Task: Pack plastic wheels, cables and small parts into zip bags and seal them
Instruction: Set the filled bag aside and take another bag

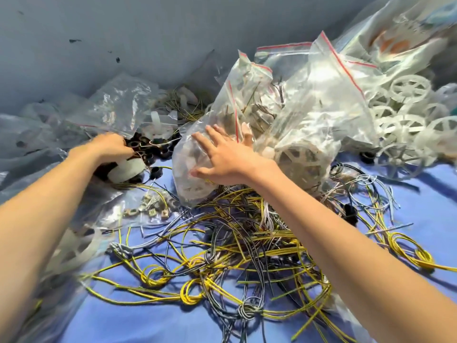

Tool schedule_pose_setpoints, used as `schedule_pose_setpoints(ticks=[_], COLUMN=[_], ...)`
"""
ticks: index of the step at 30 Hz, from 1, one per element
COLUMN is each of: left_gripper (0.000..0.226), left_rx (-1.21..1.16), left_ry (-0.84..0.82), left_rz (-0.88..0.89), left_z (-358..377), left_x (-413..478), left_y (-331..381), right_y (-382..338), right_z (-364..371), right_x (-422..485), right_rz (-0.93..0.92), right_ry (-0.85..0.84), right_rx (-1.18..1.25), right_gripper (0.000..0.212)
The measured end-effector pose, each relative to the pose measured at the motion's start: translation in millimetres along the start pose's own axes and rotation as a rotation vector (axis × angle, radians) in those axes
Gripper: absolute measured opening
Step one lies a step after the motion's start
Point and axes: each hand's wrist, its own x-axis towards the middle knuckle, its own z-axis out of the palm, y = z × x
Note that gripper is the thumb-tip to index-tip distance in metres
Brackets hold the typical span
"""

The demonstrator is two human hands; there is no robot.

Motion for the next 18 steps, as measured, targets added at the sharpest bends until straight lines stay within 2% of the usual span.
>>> schedule_pose_setpoints(ticks=[2,4,5,8,13,16,18], left_gripper=[0.058,0.039,0.036,0.050,0.053,0.044,0.050], left_rx=[0.017,0.015,0.008,-0.035,-0.057,-0.048,-0.070], left_ry=[-0.007,-0.008,-0.022,-0.035,0.078,0.226,0.324], left_rz=[-0.012,-0.025,-0.018,-0.001,-0.035,0.005,-0.008], left_z=[-1,-1,-1,2,3,-5,-18], left_x=[7,16,19,32,27,12,-9], left_y=[-6,-12,-13,-16,-15,-8,6], right_y=[-2,-4,-4,-4,-5,-10,-13], right_z=[0,-1,-2,-4,-11,-16,-24], right_x=[-4,-7,-10,-14,-16,-20,-27], right_rz=[-0.003,0.004,0.005,-0.004,0.007,0.028,0.054], right_ry=[0.001,-0.004,-0.010,-0.041,-0.091,-0.131,-0.148], right_rx=[0.017,0.023,0.020,0.024,0.095,0.110,0.166], right_gripper=[0.080,0.082,0.084,0.087,0.085,0.084,0.079])
